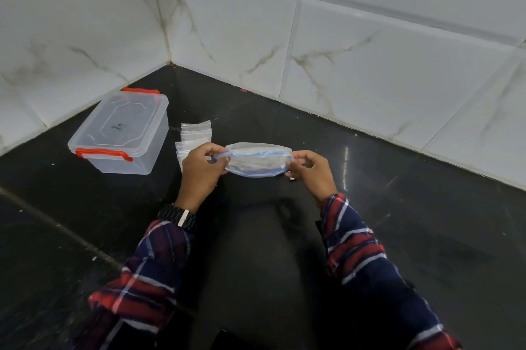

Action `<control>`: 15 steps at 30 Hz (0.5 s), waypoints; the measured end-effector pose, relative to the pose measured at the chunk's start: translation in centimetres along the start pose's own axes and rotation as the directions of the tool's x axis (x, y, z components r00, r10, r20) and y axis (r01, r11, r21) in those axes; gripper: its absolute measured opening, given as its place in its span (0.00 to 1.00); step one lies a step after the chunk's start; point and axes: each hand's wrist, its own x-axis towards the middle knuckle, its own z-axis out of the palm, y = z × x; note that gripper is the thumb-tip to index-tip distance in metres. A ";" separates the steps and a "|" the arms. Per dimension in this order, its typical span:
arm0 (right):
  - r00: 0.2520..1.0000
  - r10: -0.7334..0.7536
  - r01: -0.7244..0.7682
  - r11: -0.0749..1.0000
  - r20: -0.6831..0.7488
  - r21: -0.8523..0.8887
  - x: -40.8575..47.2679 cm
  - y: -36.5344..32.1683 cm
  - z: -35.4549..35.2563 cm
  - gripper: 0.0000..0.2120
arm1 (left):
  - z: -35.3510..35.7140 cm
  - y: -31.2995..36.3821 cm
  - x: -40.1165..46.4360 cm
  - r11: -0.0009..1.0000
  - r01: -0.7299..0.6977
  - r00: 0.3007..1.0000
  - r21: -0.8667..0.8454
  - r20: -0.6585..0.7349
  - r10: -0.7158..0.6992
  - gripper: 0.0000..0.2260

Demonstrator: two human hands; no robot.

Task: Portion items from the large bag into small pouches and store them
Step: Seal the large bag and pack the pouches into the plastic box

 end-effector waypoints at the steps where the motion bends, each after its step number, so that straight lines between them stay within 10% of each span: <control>1: 1.000 0.000 0.000 1.000 -0.026 -0.006 0.0 0.1 -0.1 0.04 | 0.0 0.0 -0.1 1.000 0.012 1.000 -0.017 -0.025 -0.013 0.04; 7: 0.987 -0.001 -0.014 0.995 -0.161 -0.094 -0.2 0.1 0.9 0.09 | 0.7 -0.4 -0.3 0.984 -0.069 0.956 0.167 -0.271 0.113 0.06; 15: 0.935 -0.076 0.009 0.982 -0.347 -0.191 -0.7 -0.4 1.7 0.11 | 1.4 -0.2 -0.5 0.975 -0.097 0.958 0.201 -0.246 0.146 0.10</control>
